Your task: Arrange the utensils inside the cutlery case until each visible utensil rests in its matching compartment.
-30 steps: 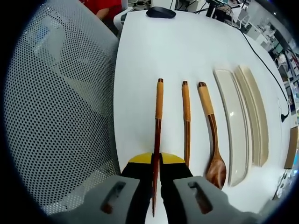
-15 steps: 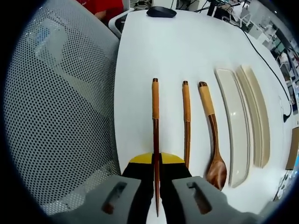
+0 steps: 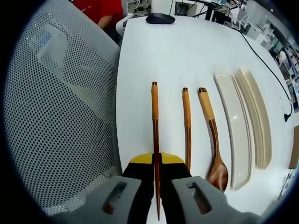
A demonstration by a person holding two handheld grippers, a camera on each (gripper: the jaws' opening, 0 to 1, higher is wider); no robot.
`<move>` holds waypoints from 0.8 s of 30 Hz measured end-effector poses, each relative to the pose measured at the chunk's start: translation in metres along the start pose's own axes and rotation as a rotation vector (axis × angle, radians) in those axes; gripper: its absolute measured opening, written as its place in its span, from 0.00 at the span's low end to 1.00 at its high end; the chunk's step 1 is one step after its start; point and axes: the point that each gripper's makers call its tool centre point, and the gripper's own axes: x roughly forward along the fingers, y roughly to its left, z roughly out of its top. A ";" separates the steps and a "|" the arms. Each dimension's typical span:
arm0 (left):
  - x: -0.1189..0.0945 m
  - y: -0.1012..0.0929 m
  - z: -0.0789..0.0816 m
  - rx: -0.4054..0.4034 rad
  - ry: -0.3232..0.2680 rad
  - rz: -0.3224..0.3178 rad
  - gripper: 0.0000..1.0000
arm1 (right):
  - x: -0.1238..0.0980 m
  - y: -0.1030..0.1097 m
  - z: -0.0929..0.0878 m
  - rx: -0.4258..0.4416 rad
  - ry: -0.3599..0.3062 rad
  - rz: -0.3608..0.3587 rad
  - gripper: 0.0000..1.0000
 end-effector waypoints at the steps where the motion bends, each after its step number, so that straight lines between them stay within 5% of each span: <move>1: 0.000 0.000 0.000 0.001 0.000 0.000 0.57 | -0.001 0.000 0.000 0.000 0.000 0.001 0.00; 24: 0.000 0.001 0.000 -0.001 -0.001 -0.001 0.57 | 0.003 -0.004 -0.005 0.025 0.026 0.000 0.00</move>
